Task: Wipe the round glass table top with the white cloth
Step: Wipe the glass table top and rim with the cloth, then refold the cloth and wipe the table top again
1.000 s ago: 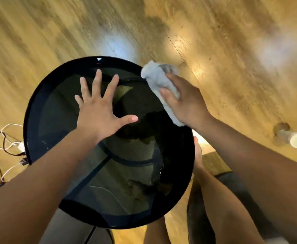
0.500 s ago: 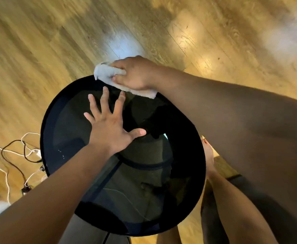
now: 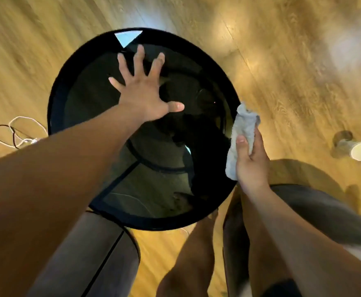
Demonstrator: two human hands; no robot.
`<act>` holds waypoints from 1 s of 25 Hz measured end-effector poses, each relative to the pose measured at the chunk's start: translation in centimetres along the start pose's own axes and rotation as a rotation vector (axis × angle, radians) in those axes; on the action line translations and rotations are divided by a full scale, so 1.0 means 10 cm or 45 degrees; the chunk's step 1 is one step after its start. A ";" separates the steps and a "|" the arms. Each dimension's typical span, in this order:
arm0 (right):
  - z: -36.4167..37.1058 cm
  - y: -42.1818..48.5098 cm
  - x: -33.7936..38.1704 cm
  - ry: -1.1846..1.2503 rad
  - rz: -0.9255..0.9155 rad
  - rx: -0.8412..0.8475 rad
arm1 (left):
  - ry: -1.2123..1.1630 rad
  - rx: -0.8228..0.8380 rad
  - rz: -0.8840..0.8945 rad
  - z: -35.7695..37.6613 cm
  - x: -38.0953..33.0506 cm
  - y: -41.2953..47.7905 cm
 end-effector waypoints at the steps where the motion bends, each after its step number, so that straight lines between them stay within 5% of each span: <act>1: 0.05 -0.20 -0.15 0.050 0.039 -0.054 | 0.007 -0.047 0.021 0.02 0.02 0.00; 7: 0.92 -1.42 -0.84 0.342 0.621 -0.089 | -0.179 -0.248 -0.036 0.24 -0.08 -0.33; 11: 1.54 -2.03 -0.80 0.708 0.917 0.122 | -0.663 -0.375 -0.120 0.59 0.27 -1.05; 13: 1.66 -2.11 -0.68 0.956 1.055 0.265 | -1.139 -0.323 -0.268 0.76 0.66 -1.45; 17: 1.52 -1.87 0.15 0.977 0.643 0.684 | -1.915 -0.113 -0.457 1.00 1.16 -2.09; 21: 1.55 -1.35 1.09 0.948 0.259 0.926 | -2.700 0.232 0.175 1.11 0.99 -2.37; 23: 1.64 -1.24 1.37 0.910 0.209 1.096 | -2.876 0.157 0.469 1.05 0.96 -2.48; 25: 1.71 -1.21 1.52 0.786 0.165 1.277 | -2.705 -0.092 0.434 1.01 1.02 -2.48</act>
Point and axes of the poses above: each hand's wrist, its own y-axis towards the middle knuckle, its own z-axis out of the palm, x = y × z, the point moved 4 cm from there along y, towards the middle knuckle, and after that the axes turned 14 degrees about x, right-handed, at the moved point
